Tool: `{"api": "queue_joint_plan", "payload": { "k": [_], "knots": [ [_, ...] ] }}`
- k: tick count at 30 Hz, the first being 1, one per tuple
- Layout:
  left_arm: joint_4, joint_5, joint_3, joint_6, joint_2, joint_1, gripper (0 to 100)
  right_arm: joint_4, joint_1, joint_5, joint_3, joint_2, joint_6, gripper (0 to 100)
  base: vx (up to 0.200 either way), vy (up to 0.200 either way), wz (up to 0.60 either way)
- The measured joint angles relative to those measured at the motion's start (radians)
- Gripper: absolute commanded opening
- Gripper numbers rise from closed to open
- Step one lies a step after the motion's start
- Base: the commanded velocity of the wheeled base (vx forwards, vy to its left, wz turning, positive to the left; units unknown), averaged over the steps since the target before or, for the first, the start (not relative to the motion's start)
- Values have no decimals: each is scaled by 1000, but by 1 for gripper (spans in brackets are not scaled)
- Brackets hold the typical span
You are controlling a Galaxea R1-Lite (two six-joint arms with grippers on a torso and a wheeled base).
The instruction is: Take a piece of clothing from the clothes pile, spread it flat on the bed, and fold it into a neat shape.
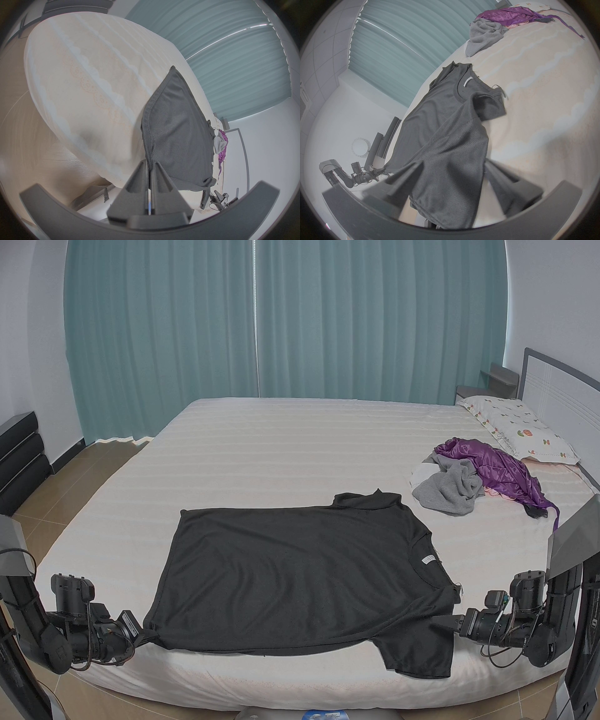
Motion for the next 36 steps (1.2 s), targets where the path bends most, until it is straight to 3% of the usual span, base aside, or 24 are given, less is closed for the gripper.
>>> {"api": "queue_joint_plan", "payload": {
  "k": [19,24,31,36],
  "knots": [
    [0,11,6,13,-9,1,0,23,-56,-1,76,-92,-19,0,0,0,0],
    [-1,18,12,18,-23,3,0,156,-59,0,77,-147,-41,0,0,0,0],
    [1,32,30,61,-51,3,0,368,-66,6,78,-242,-138,0,0,0,0],
    [2,88,45,110,-70,6,0,484,-72,8,78,-323,-177,0,0,0,0]
  ]
}}
